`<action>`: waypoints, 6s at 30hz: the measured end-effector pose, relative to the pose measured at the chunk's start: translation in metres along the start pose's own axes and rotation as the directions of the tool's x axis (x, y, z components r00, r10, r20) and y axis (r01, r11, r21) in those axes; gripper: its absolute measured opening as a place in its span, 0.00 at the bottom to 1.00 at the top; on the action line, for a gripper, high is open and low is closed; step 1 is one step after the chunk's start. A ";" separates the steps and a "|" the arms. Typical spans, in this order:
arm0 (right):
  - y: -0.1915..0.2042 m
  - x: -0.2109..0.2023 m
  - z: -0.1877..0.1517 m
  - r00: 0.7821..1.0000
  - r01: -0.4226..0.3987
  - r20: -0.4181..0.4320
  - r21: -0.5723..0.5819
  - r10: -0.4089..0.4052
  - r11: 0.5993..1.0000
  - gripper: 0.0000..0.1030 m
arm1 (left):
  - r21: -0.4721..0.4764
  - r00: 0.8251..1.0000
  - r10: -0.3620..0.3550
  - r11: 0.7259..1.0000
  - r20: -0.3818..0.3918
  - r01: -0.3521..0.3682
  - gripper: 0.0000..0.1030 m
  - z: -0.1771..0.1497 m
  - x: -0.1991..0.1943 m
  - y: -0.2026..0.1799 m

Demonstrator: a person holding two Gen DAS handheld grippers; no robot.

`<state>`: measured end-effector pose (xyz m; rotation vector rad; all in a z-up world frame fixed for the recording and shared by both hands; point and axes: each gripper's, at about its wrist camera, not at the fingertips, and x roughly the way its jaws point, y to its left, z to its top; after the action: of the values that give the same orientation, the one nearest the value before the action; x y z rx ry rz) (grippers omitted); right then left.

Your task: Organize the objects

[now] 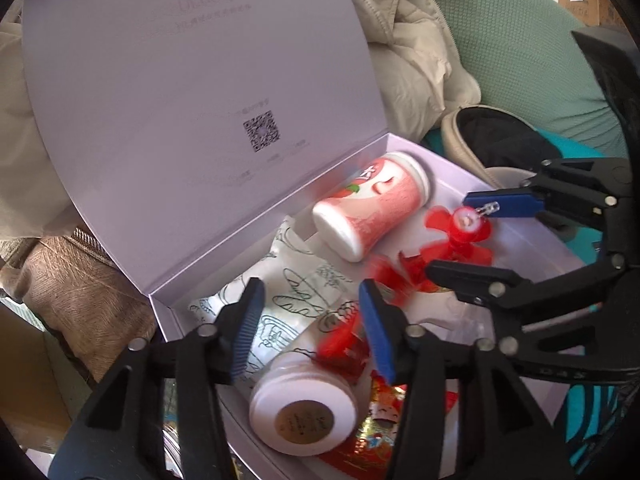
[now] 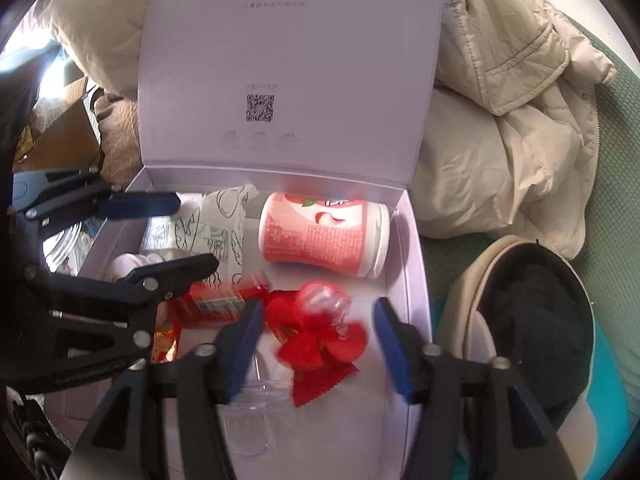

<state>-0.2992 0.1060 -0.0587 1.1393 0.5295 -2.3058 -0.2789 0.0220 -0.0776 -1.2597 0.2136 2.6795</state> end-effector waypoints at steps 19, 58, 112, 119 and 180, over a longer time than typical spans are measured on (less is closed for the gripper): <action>-0.009 -0.014 -0.001 0.990 0.103 0.090 0.042 -0.107 0.994 0.87 | -0.069 0.999 0.042 0.997 0.012 -0.041 0.72 0.001 -0.009 0.015; 0.009 -0.138 -0.016 0.974 0.074 0.203 0.140 -0.102 0.987 1.00 | -0.212 0.987 0.145 0.969 0.067 -0.128 0.90 -0.021 -0.130 0.020; 0.085 -0.251 -0.135 0.967 0.080 0.226 0.181 -0.121 0.980 1.00 | -0.276 0.980 0.176 0.950 0.097 -0.143 0.90 -0.135 -0.256 -0.043; 0.090 -0.246 -0.138 0.969 0.074 0.220 0.176 -0.112 0.982 1.00 | -0.283 0.980 0.179 0.947 0.080 -0.150 0.90 -0.141 -0.254 -0.042; 0.103 -0.235 -0.139 0.976 0.101 0.178 0.126 -0.123 0.987 1.00 | -0.292 0.980 0.196 0.940 0.037 -0.177 0.90 -0.160 -0.250 -0.041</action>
<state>-0.0304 0.1631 0.0406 0.9544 0.4022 -2.5380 0.0068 0.0060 0.0121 -1.2808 -0.0737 2.9966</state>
